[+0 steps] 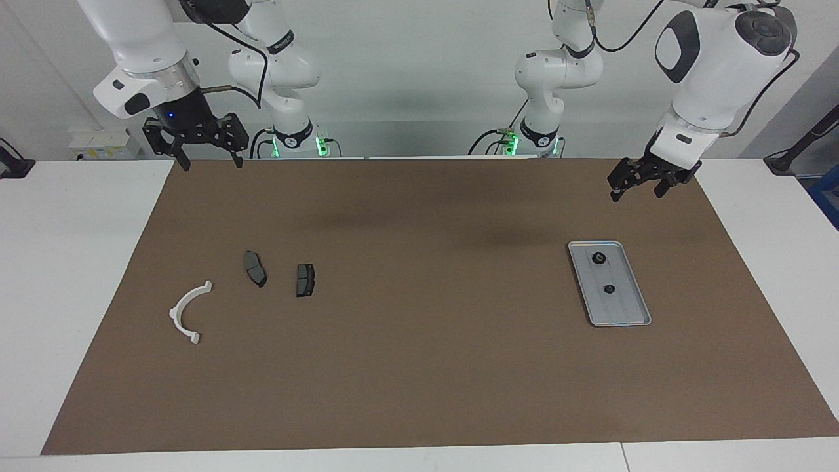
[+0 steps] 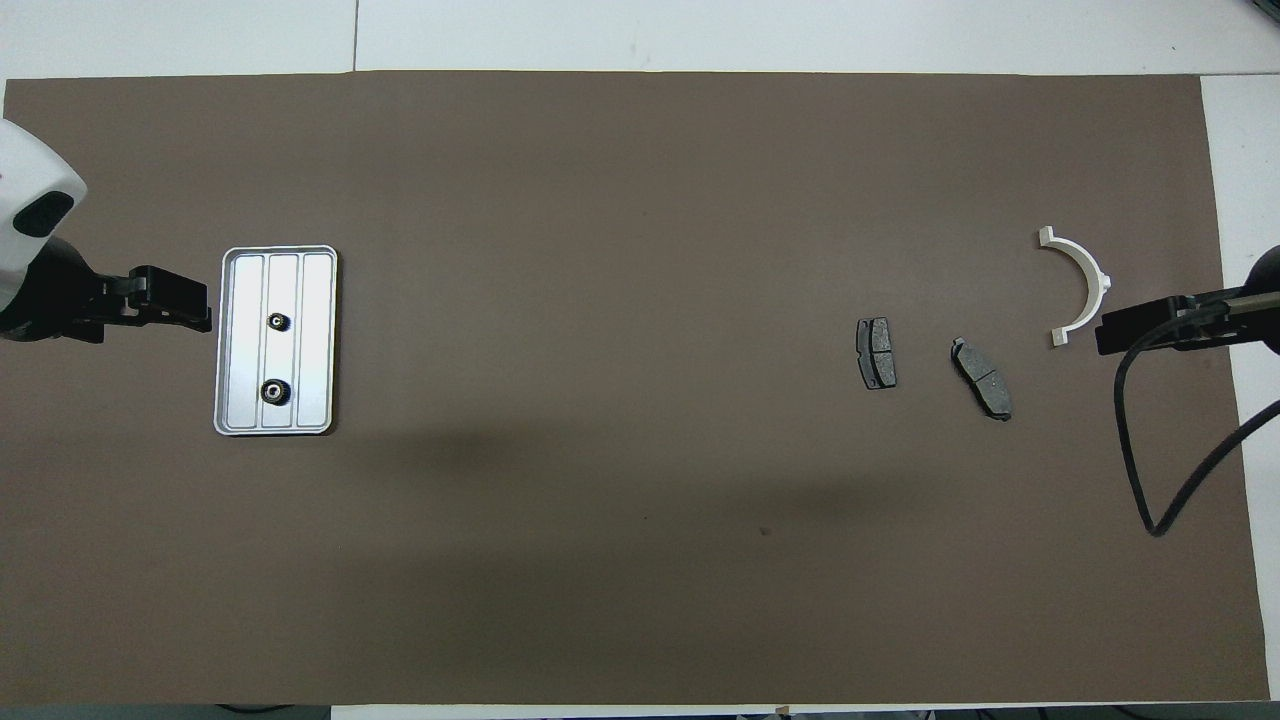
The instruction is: Place bearing gear from tray to pile
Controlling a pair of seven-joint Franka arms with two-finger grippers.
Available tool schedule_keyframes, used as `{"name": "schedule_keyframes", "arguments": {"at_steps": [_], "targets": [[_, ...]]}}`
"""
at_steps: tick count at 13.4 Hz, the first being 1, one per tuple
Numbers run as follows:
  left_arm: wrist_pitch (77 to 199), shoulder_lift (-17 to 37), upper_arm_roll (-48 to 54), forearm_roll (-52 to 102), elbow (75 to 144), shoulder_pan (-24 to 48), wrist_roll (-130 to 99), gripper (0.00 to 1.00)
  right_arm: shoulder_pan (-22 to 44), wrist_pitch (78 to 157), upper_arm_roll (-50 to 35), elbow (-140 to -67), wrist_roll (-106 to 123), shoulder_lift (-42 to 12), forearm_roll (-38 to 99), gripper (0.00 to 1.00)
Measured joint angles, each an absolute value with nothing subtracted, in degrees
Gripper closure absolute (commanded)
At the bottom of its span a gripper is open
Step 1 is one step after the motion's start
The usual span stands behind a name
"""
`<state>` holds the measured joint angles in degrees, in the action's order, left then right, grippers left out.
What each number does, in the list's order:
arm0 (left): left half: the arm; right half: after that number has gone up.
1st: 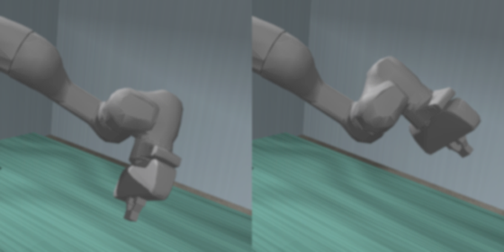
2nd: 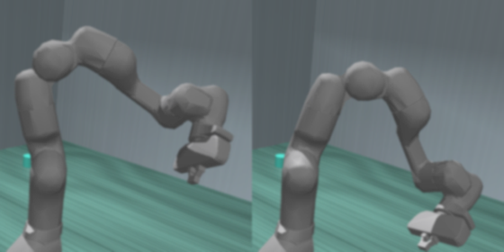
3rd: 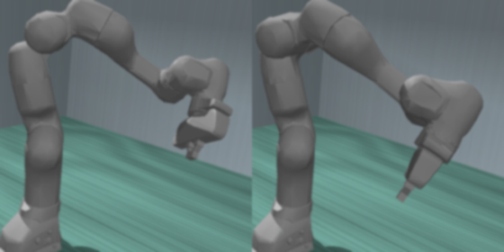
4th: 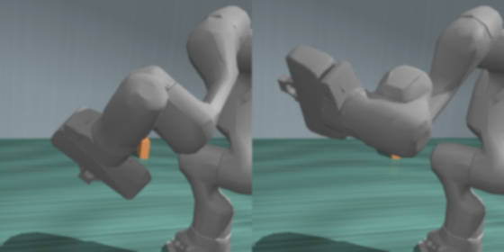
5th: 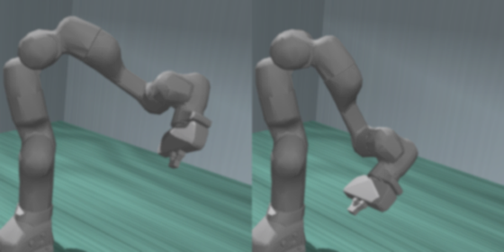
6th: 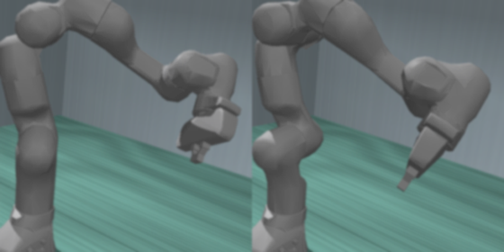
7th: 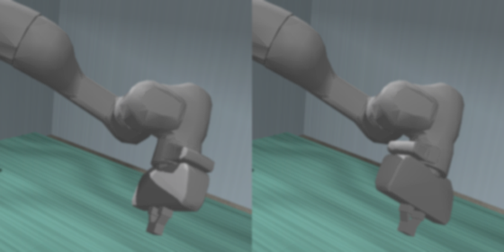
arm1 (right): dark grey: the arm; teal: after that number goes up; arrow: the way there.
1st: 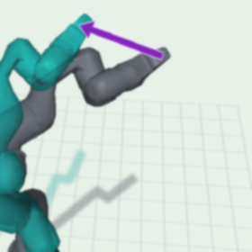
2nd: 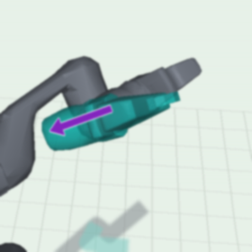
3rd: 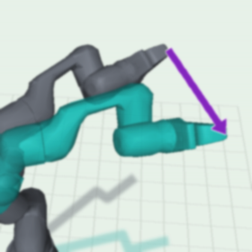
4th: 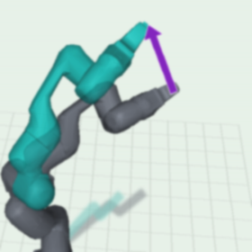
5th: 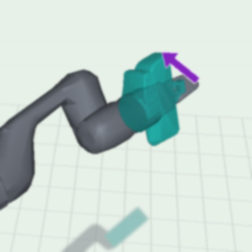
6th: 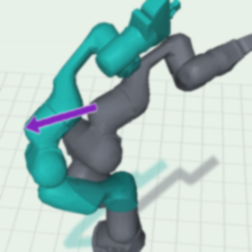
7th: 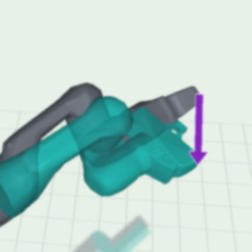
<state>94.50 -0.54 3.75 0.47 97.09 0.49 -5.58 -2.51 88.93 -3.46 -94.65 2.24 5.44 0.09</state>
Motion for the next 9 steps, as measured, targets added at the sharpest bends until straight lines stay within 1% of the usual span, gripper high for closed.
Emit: {"name": "schedule_keyframes", "arguments": {"at_steps": [7,9], "targets": [[95.54,-0.62,3.70,0.46,97.51,0.49,-5.55,0.00,-2.53,88.93,-3.43,-94.65,2.24,5.44,0.09,0.00],[99.25,-1.46,3.47,0.45,100.33,0.34,-5.55,0.00,-2.56,88.93,-3.42,-94.65,2.24,5.44,0.09,0.00]]}}
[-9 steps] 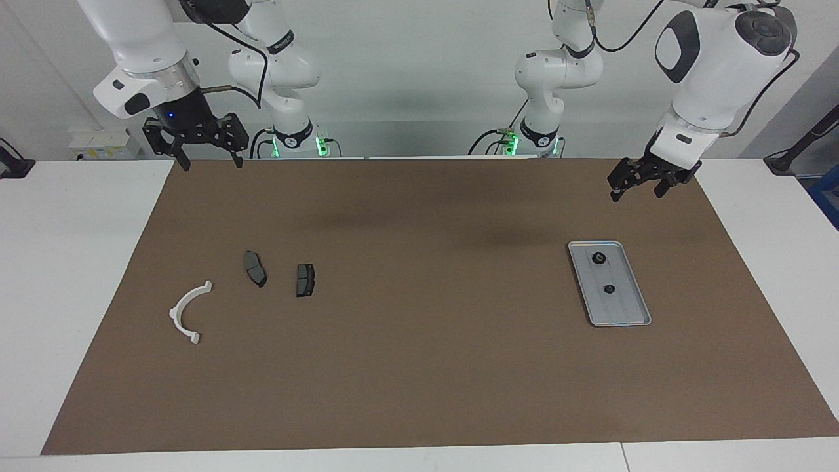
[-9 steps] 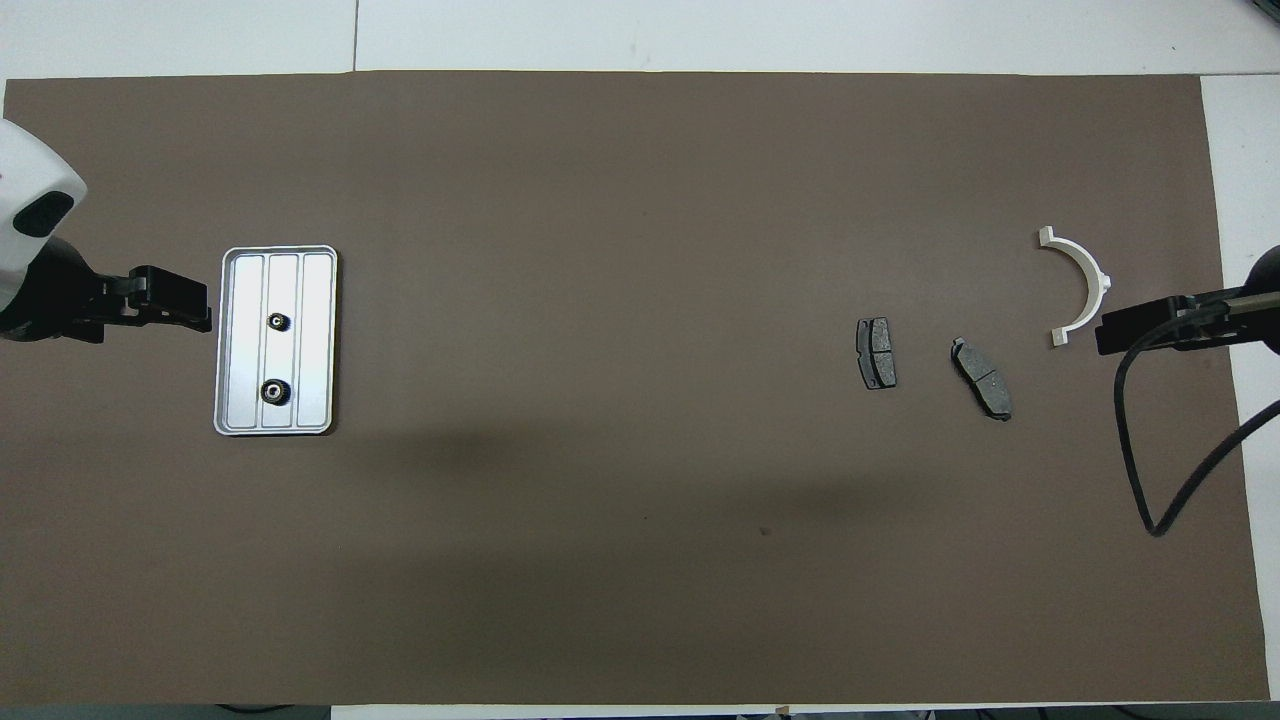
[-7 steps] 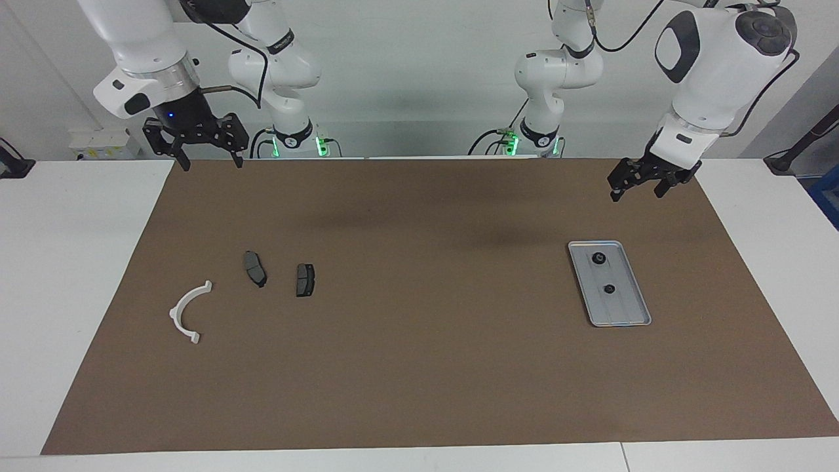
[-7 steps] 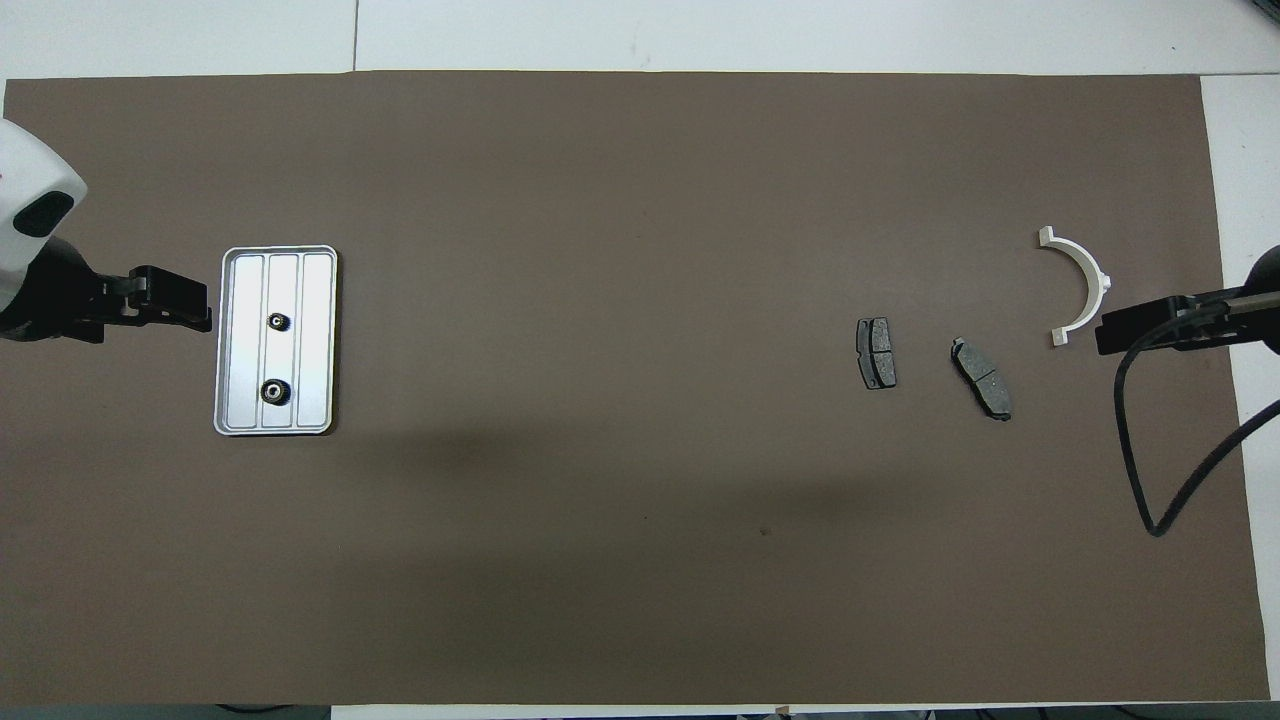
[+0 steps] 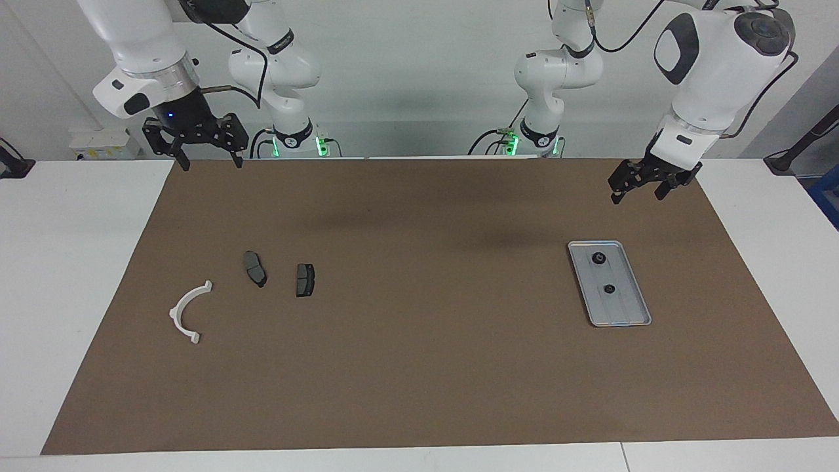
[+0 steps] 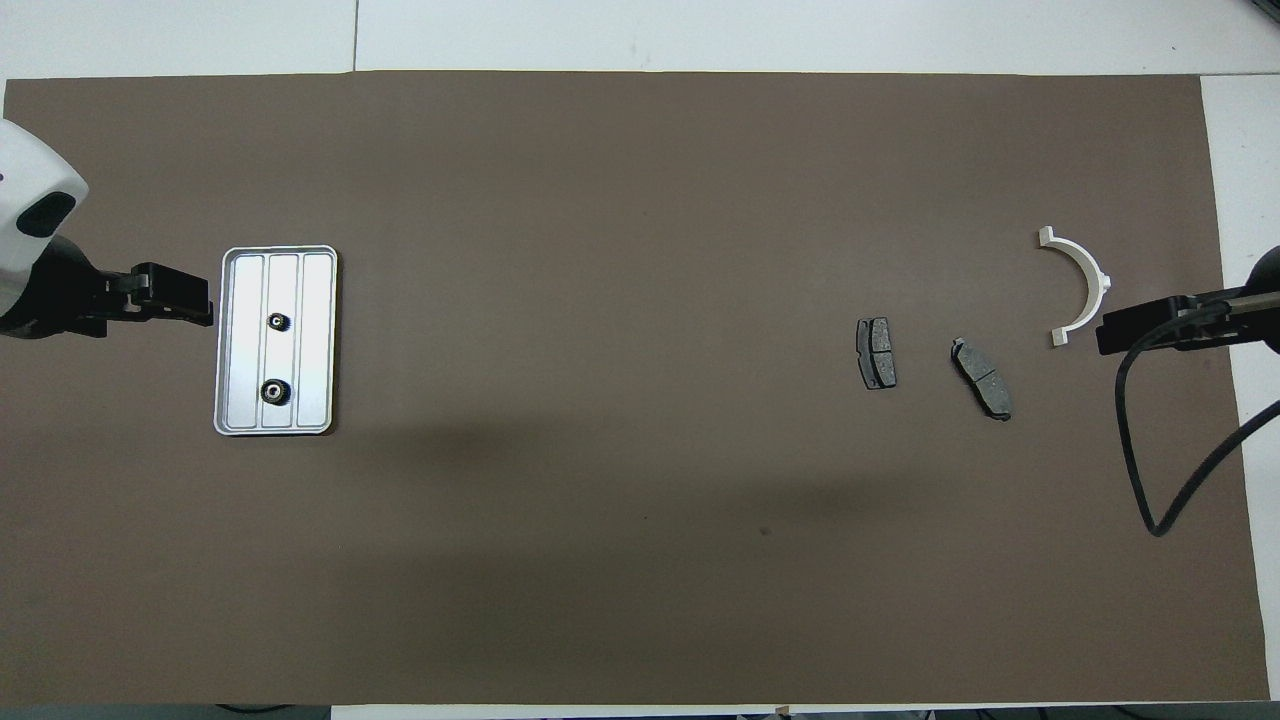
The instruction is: Place bearing gear from tray to pile
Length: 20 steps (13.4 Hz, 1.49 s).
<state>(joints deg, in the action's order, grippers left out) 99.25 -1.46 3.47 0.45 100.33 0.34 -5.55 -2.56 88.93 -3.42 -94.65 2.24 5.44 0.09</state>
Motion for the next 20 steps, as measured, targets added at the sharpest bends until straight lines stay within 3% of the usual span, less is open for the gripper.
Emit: {"name": "schedule_keyframes", "arguments": {"at_steps": [4,8,12,13,14,15,19,20], "targets": [[112.06,-5.15,3.25,0.44,113.55,-1.06,-5.53,0.00,-2.57,88.93,-3.42,-94.65,2.24,5.44,0.09,0.00],[119.60,-5.32,3.15,0.44,122.01,-3.18,-4.21,0.02,-2.62,88.93,-3.37,-94.65,2.24,5.44,0.09,0.00],[128.44,-3.34,3.09,0.44,128.01,-5.75,-2.45,0.35,-2.66,88.93,-3.34,-94.66,2.24,5.44,0.09,0.00],[129.58,-2.62,3.21,0.44,128.53,-5.73,-2.44,0.36,-2.66,88.93,-3.35,-94.65,2.24,5.44,0.09,0.00],[130.23,-1.85,3.40,0.44,128.74,-5.72,-2.59,0.07,-2.66,88.93,-3.36,-94.66,2.24,5.44,0.09,0.00],[130.82,-1.27,3.55,0.44,128.76,-5.69,-2.90,0.00,-2.66,88.93,-3.36,-94.66,2.24,5.44,0.09,0.00],[131.79,-0.52,3.74,0.44,128.77,-5.51,-3.50,0.00,-2.66,88.93,-3.36,-94.65,2.24,5.44,0.09,0.00],[131.88,-0.38,3.81,0.44,128.80,-5.45,-3.60,0.08,-2.66,88.93,-3.36,-94.65,2.24,5.44,0.09,0.00]]}}
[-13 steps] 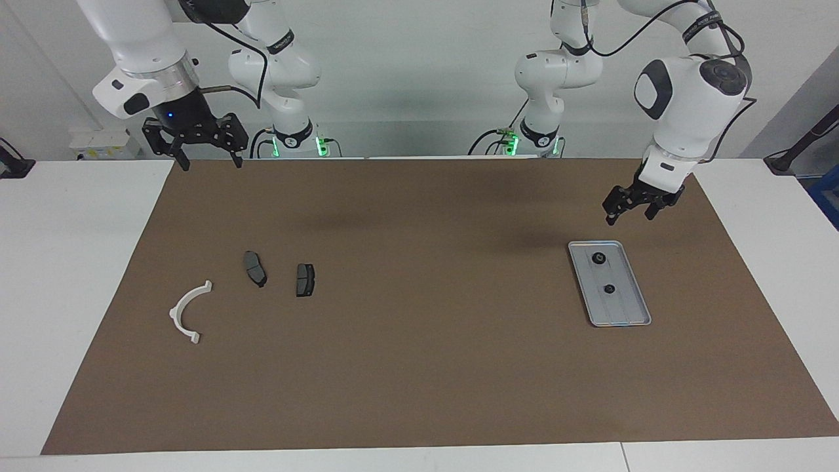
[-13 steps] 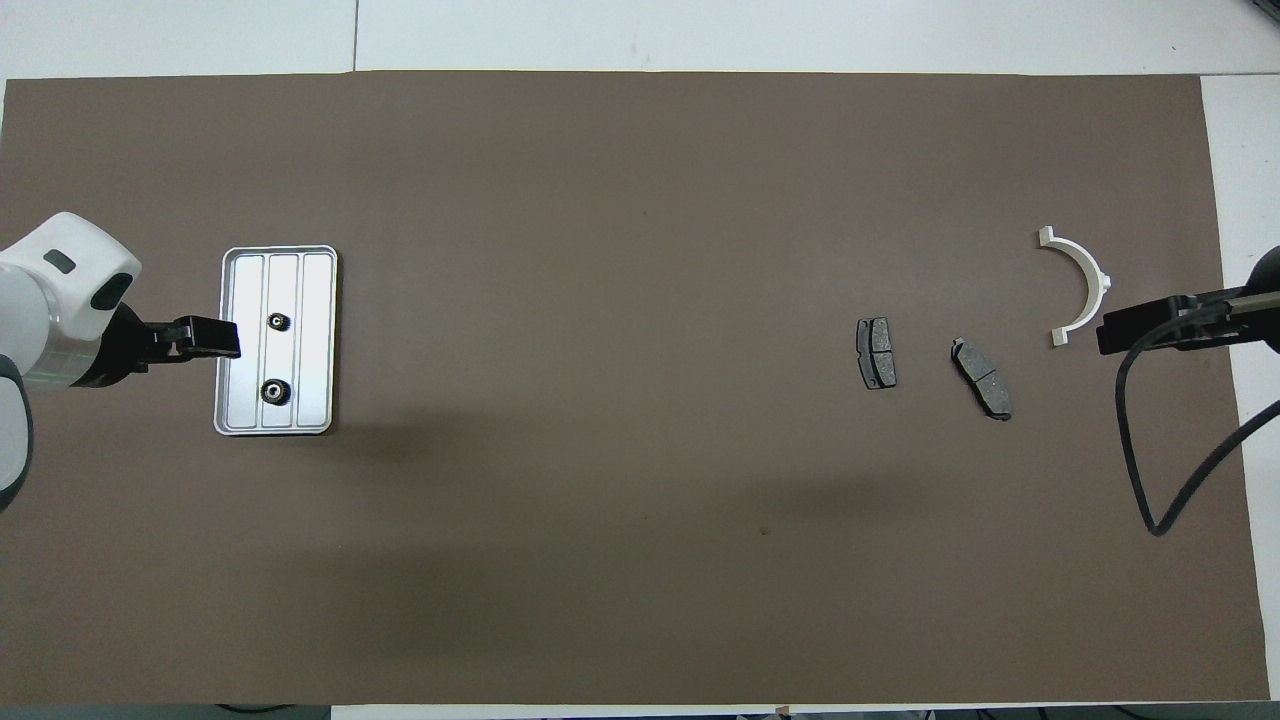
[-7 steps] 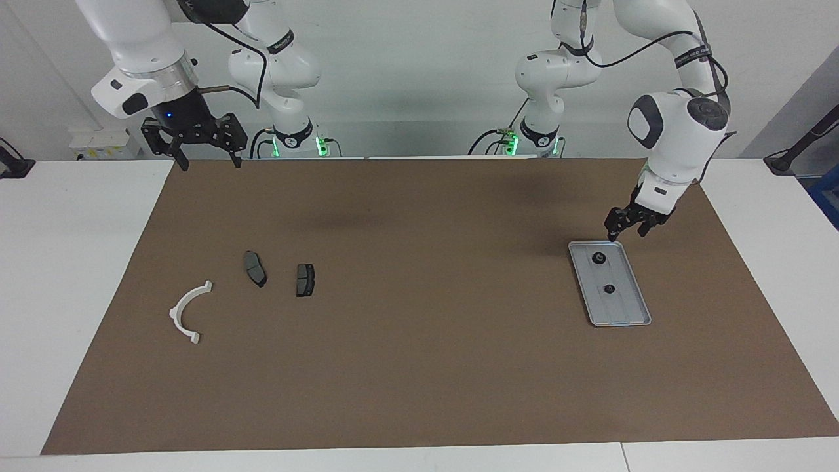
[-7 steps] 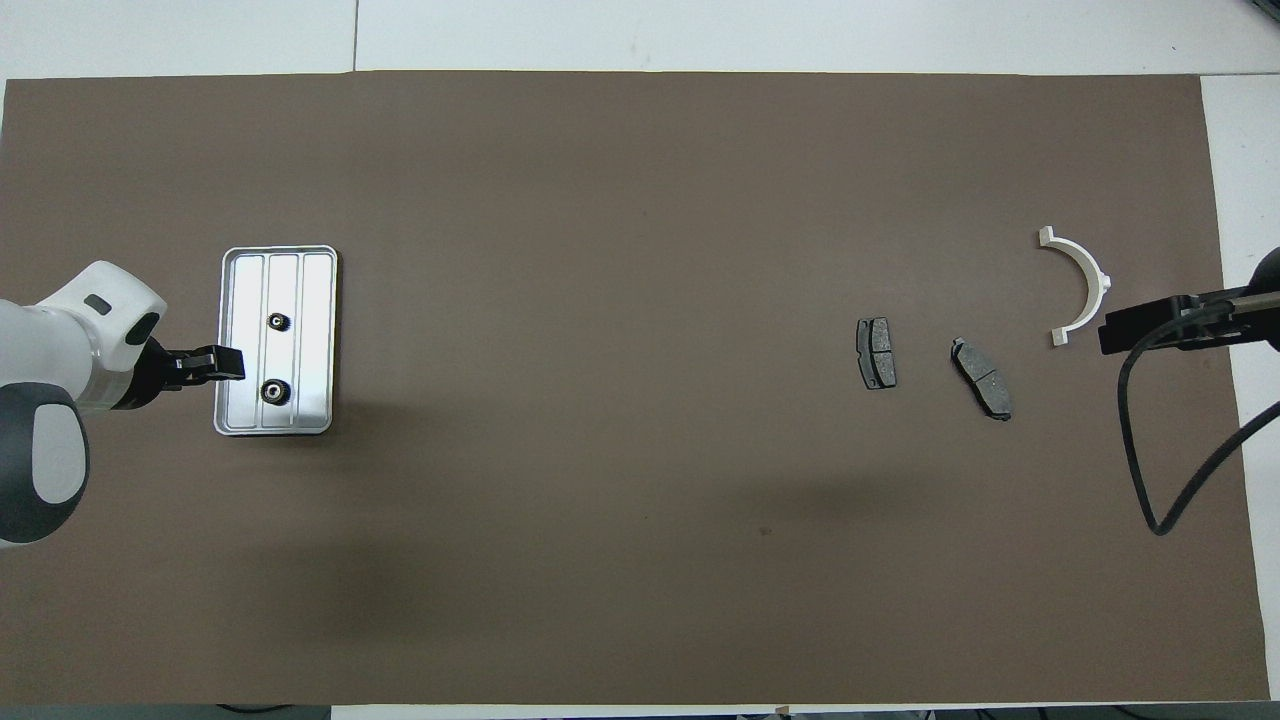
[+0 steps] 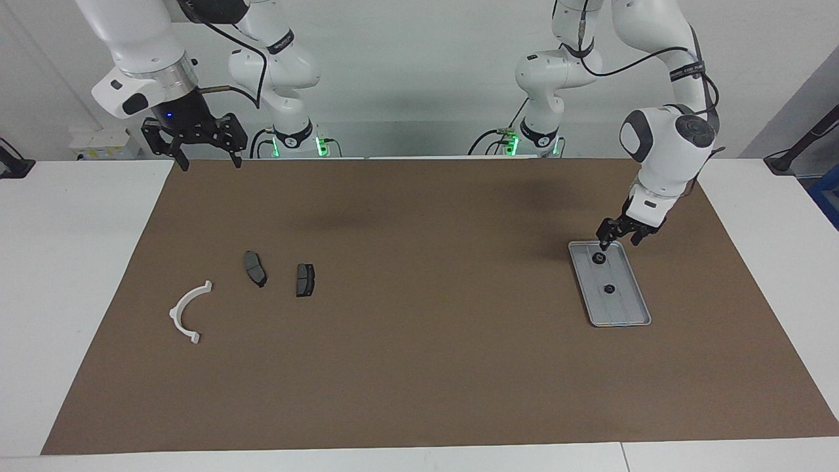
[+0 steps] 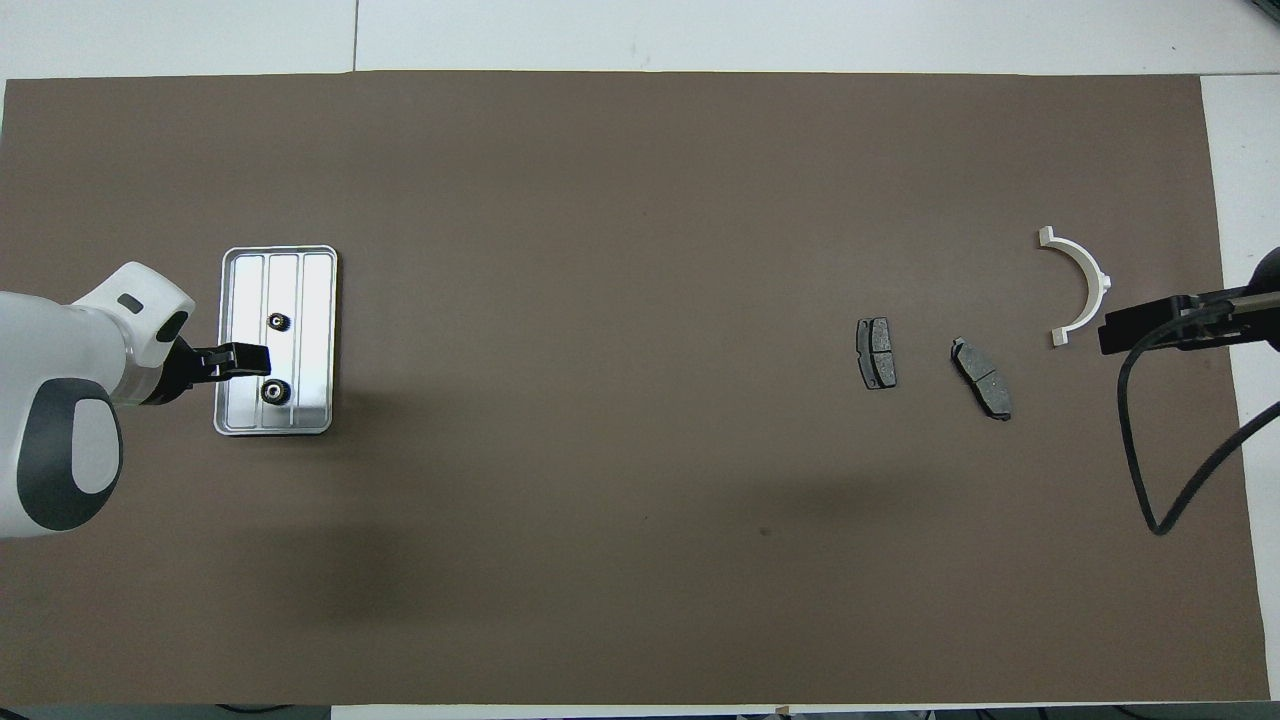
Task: Place bearing gear from tray to pile
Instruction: 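Lower the left gripper onto a black gear in the silver tray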
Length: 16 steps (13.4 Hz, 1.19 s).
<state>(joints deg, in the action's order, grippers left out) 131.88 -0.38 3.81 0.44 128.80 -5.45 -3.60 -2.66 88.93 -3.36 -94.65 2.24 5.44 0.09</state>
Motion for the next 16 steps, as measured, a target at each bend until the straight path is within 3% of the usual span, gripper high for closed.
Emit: {"name": "schedule_keyframes", "arguments": {"at_steps": [2,3,9,16], "targets": [[132.61,0.68,3.91,0.44,128.93,-5.10,-3.63,0.22,-2.66,88.93,-3.36,-94.65,2.24,5.44,0.12,0.00],[133.05,1.56,3.93,0.44,129.00,-4.81,-3.64,0.23,-2.65,88.93,-3.37,-94.65,2.24,5.44,0.12,0.00],[133.26,5.57,4.05,0.26,129.07,-4.60,-3.60,0.23,-2.60,88.93,-3.61,-94.65,2.24,5.45,0.25,0.00],[132.94,6.34,4.05,0.22,129.30,-4.50,-3.57,0.27,-2.60,88.93,-4.01,-94.65,2.24,5.48,0.34,0.00]]}}
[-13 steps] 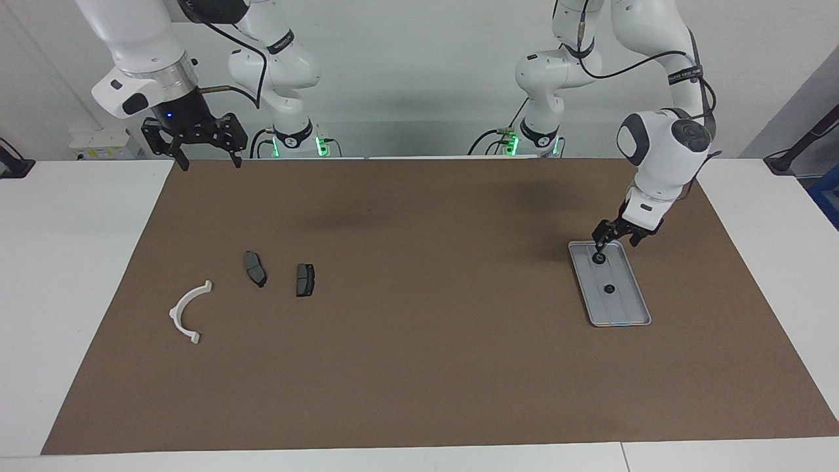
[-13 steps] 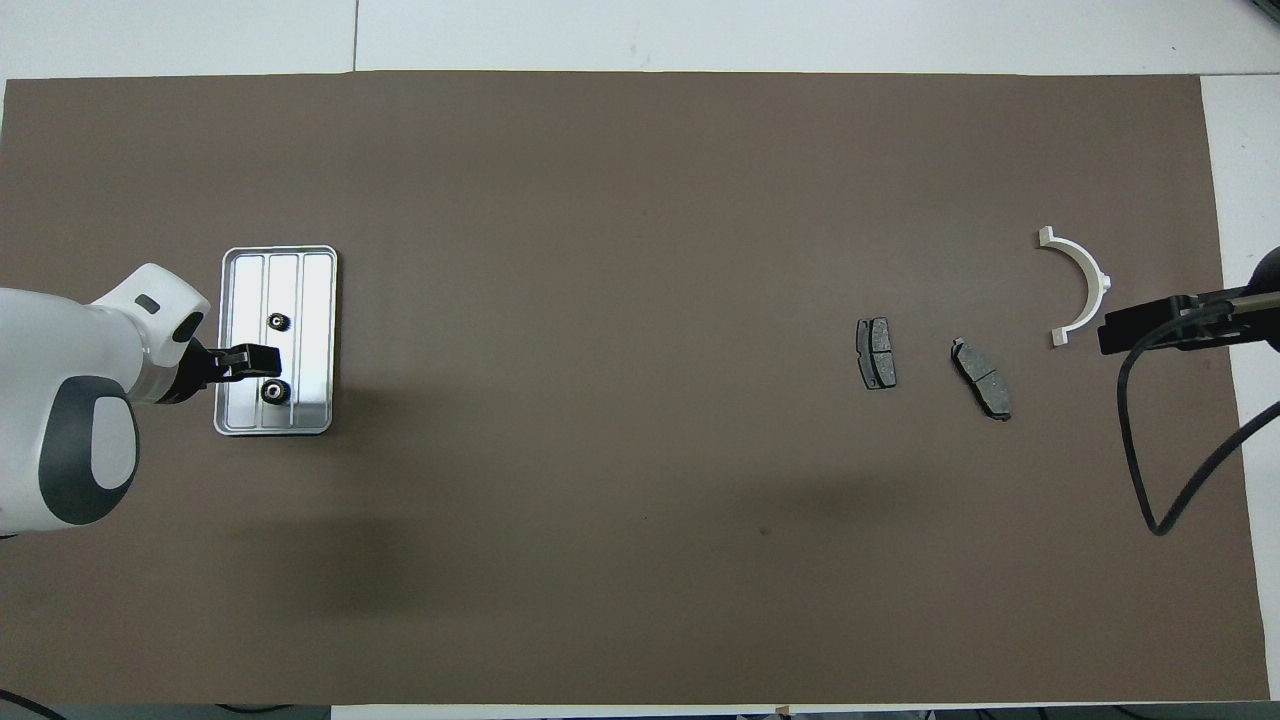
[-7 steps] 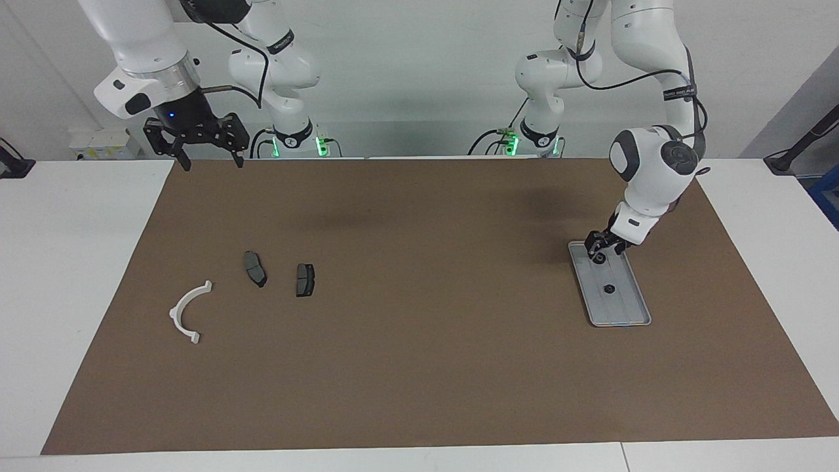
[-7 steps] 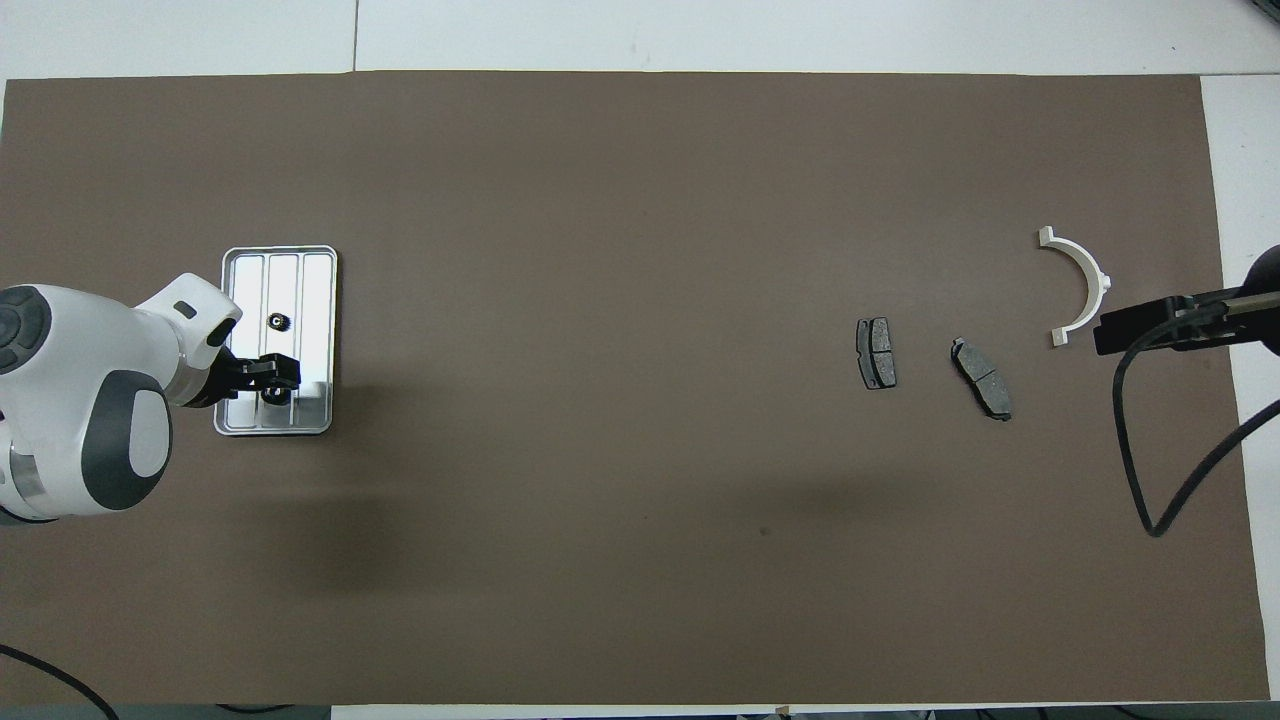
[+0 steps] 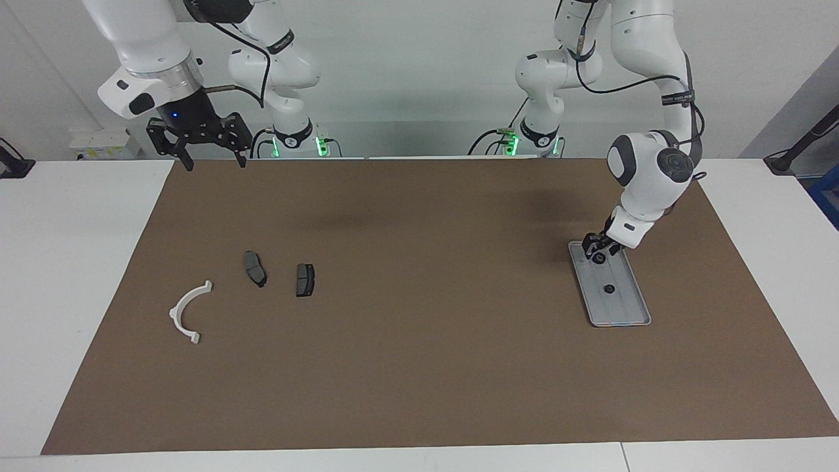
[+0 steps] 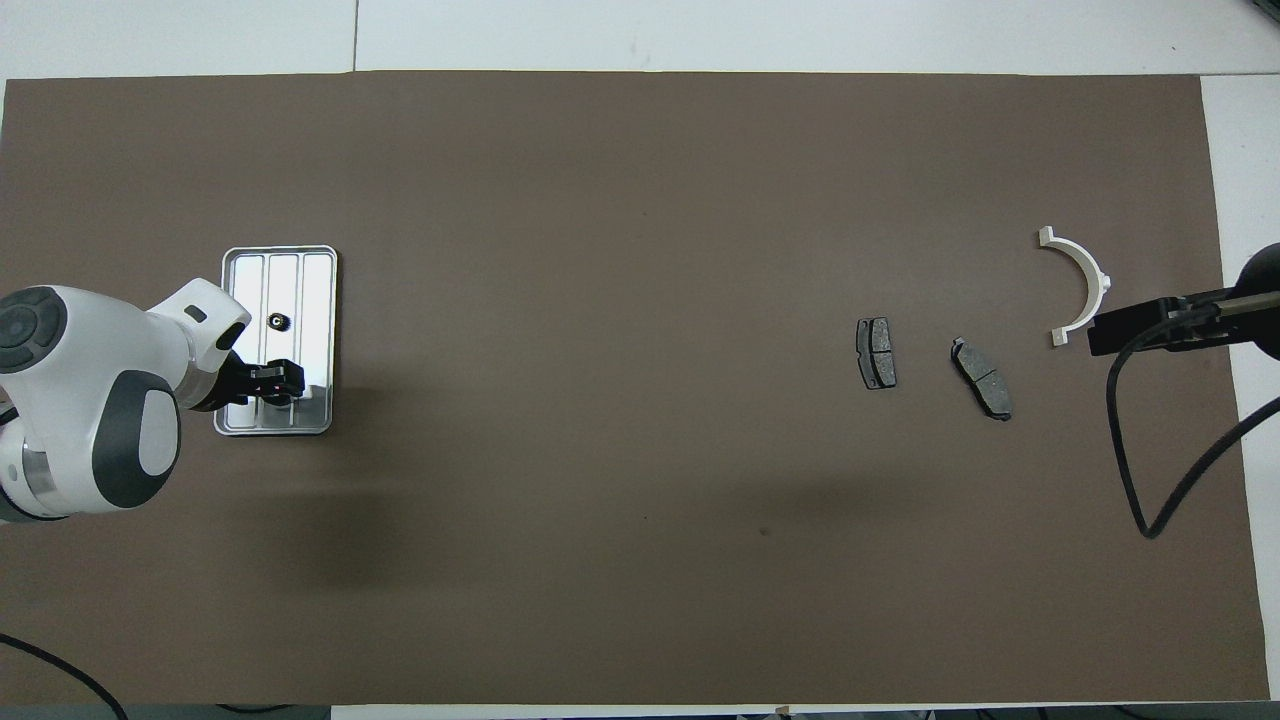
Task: Place bearing gear from tray to pile
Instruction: 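Lower the left gripper onto a black gear in the silver tray, then close the left gripper on the black gear and lift it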
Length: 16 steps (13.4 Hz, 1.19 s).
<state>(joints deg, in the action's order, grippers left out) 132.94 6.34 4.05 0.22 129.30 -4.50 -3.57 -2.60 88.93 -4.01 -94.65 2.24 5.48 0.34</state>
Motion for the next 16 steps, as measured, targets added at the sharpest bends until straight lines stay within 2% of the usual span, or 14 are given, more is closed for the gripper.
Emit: {"name": "schedule_keyframes", "arguments": {"at_steps": [9,14,16], "targets": [[132.96,7.25,3.98,0.21,129.32,-4.51,-3.57,0.32,-2.59,88.93,-4.03,-94.65,2.24,5.59,0.35,0.00],[132.97,7.44,3.94,0.21,129.32,-4.53,-3.57,0.42,-2.59,88.93,-4.03,-94.65,2.24,5.59,0.35,0.00],[132.97,7.45,3.93,0.21,129.32,-4.53,-3.57,0.64,-2.58,88.93,-4.03,-94.66,2.24,5.59,0.35,0.00]]}}
